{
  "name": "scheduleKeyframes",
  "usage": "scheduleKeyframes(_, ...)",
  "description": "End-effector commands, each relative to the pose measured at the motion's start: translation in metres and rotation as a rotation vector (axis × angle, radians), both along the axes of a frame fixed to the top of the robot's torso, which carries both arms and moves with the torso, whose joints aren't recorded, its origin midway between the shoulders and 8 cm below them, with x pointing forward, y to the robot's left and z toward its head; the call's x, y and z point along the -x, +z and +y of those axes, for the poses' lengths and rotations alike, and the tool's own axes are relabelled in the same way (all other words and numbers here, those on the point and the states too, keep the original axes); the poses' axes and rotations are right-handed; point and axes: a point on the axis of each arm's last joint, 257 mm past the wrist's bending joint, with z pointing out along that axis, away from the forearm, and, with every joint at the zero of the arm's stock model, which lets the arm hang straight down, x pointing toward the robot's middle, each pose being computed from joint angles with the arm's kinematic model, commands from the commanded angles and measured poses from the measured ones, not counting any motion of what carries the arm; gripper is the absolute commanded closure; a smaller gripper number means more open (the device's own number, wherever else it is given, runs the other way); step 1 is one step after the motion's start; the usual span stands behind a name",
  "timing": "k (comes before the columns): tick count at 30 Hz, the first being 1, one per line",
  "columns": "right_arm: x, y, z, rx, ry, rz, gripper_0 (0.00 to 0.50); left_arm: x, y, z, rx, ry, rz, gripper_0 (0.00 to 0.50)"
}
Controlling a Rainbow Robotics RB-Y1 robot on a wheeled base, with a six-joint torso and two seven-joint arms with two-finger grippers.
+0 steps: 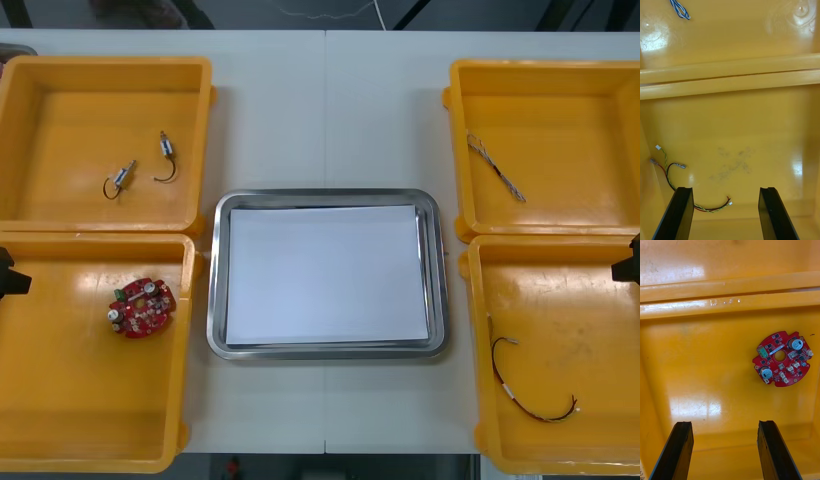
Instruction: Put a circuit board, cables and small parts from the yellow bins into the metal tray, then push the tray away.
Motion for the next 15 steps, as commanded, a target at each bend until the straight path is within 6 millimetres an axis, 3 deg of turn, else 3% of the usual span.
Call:
scheduleKeyframes(1,-0.0046,0.0111,0.0001,0.000,-0.028,-0.018,0.000,0.0069,0.0039,0.0106,-0.015,0.087,0.009,0.000)
scheduleKeyframes(15,-0.0046,0.0111,0.0001,0.000,-0.028,-0.018,0.000,0.0069,0.0039,0.0106,-0.015,0.087,0.009,0.000)
